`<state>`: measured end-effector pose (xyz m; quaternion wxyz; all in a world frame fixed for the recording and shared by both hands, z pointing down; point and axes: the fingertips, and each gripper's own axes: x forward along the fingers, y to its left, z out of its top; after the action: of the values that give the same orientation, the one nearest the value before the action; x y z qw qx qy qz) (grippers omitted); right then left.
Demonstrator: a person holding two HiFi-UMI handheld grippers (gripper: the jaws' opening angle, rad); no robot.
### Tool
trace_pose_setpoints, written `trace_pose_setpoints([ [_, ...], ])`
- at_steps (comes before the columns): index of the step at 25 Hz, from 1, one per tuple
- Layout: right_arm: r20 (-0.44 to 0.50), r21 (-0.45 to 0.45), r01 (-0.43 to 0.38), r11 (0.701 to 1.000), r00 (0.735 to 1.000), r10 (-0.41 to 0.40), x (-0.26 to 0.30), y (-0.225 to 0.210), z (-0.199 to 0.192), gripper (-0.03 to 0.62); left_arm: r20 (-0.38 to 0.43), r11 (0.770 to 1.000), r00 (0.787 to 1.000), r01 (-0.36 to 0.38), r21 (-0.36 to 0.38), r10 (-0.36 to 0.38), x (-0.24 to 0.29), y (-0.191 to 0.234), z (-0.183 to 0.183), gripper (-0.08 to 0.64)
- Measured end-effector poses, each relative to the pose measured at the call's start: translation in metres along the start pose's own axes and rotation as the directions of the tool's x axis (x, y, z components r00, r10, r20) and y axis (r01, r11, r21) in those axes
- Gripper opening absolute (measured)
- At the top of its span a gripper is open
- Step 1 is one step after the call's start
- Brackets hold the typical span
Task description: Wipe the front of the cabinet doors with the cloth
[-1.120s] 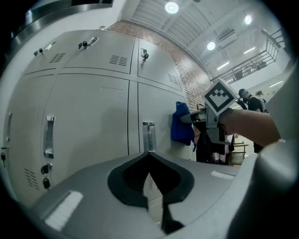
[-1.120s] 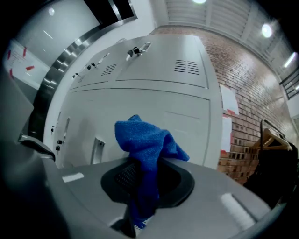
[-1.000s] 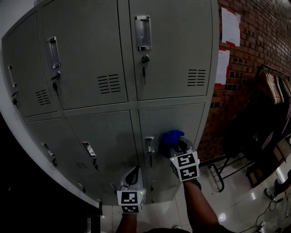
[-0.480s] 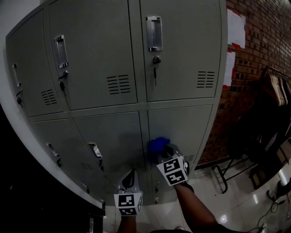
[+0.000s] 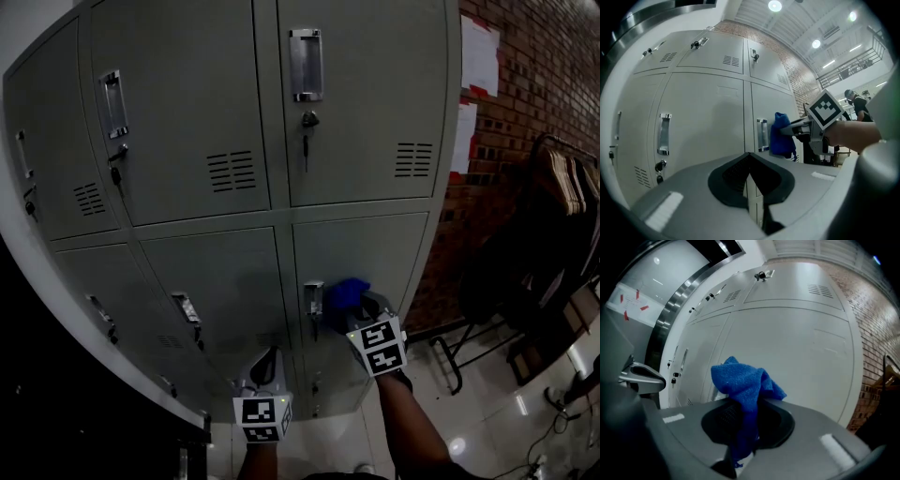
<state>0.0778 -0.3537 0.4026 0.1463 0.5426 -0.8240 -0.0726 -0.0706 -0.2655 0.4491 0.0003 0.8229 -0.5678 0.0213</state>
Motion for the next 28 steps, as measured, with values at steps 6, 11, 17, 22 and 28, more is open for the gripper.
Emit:
trace_pose_setpoints([
  [6, -0.031, 0.028, 0.108, 0.994, 0.994, -0.107, -0.020, -0.058, -0.020, 0.055, -0.007, 1.000, 1.000, 0.018, 0.004, -0.017, 0.006, -0.011, -0.002, 0.011],
  [11, -0.055, -0.004, 0.189, 0.982, 0.980, -0.189, -0.033, -0.095, -0.037, 0.055, -0.013, 1.000, 1.000, 0.025, 0.007, -0.024, 0.008, -0.020, -0.002, 0.011],
  [17, -0.095, -0.024, 0.260, 0.965, 0.961, -0.261, -0.044, -0.119, -0.048, 0.056, -0.016, 1.000, 0.999, 0.029, 0.010, -0.028, 0.009, -0.024, -0.004, 0.011],
  [22, -0.072, -0.037, 0.290, 0.956, 0.954, -0.292, -0.049, -0.114, -0.054, 0.057, -0.015, 1.000, 1.000, 0.016, 0.018, -0.016, 0.007, -0.021, -0.003, 0.011],
  [28, -0.178, 0.014, 0.282, 0.959, 0.945, -0.275, -0.051, -0.101, -0.118, 0.057, -0.026, 1.000, 1.000, 0.009, 0.014, -0.009, 0.006, -0.016, -0.009, 0.011],
])
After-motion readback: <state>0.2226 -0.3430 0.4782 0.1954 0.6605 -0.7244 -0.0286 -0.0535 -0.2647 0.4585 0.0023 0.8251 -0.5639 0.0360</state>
